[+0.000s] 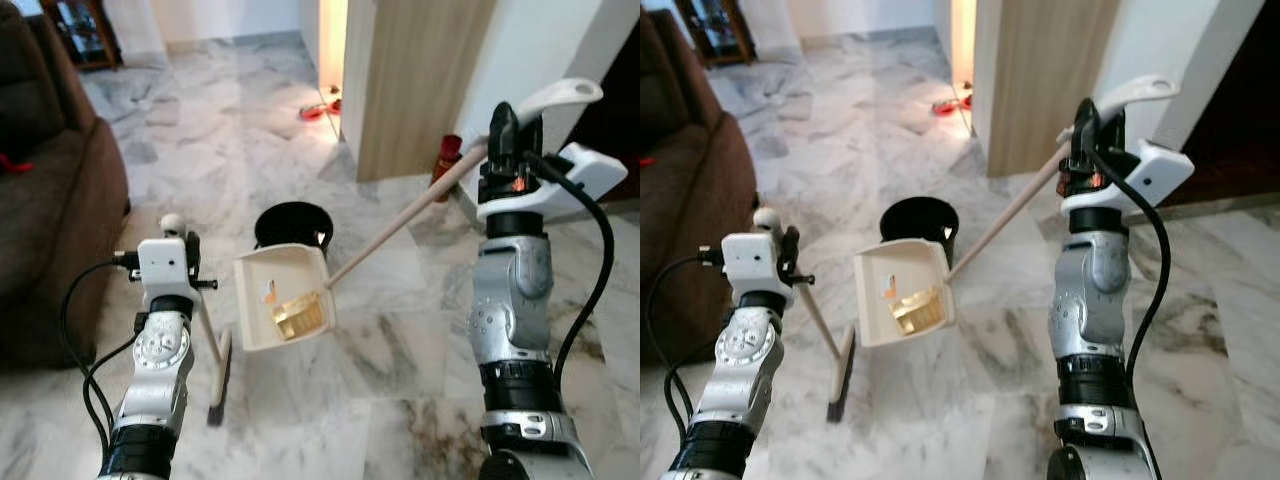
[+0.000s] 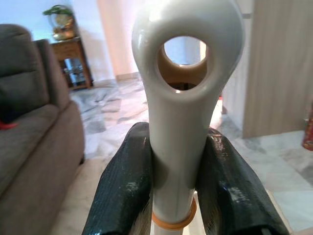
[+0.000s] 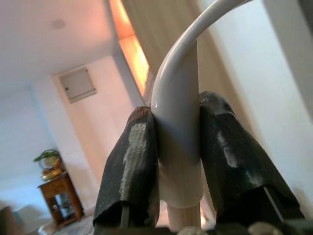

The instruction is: Sweep floor

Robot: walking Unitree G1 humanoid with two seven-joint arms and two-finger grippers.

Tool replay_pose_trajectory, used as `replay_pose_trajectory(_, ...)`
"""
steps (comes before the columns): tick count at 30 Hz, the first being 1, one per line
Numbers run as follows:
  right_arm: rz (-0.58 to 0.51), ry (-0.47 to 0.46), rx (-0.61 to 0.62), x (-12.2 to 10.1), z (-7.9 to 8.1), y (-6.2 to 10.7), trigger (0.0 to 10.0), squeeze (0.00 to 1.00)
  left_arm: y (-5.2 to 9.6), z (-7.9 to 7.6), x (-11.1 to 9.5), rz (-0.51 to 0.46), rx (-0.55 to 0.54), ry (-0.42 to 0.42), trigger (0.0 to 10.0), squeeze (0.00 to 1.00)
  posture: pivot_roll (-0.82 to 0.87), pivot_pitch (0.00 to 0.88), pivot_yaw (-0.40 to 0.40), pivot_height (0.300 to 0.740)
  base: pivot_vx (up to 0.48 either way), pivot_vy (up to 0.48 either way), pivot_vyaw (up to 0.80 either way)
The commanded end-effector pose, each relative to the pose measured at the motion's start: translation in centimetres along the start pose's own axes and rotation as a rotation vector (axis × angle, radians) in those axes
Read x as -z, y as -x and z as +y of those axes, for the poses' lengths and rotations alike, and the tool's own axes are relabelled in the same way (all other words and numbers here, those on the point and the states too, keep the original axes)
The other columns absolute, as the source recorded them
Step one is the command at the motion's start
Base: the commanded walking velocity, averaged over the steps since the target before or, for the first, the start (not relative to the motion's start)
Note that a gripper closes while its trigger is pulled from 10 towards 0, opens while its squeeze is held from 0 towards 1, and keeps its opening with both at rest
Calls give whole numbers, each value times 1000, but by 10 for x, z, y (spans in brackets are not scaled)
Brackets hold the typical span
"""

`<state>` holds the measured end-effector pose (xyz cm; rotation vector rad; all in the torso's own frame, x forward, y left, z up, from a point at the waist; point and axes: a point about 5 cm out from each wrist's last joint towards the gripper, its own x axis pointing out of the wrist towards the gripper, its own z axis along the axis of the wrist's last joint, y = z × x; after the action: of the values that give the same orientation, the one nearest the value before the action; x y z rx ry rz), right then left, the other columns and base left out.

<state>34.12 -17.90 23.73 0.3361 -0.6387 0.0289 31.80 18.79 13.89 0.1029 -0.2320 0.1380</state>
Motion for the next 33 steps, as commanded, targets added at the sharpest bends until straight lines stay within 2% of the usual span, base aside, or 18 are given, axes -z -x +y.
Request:
replay_pose_trajectory(1, -89, -17, -13, -16, 3, -6, 10000, 0, -4, -2, -13, -72, 2, 1, 10000, 0, 85, 7, 42, 740, 292, 0, 0)
replay_pose_trajectory(14, -71, -2, -20, -14, -2, -6, 10000, 0, -7, -4, -15, -84, -8, 0, 10000, 0, 97, 0, 25, 740, 296, 0, 0)
replay_pose_trajectory(16, -52, -8, -5, -12, -10, -6, 10000, 0, -6, -11, -15, -88, -9, 17, 10000, 0, 96, 0, 8, 740, 296, 0, 0)
replay_pose_trajectory(25, -28, 18, -24, -14, -23, -1, 10000, 0, 0, -24, -10, -78, -15, 56, 10000, 0, 85, 0, -19, 740, 296, 0, 0)
replay_pose_trajectory(33, -7, 44, -39, -10, -28, 4, 10000, 0, 2, -32, -10, -70, 20, 64, 10000, 0, 126, 0, 28, 740, 296, 0, 0)
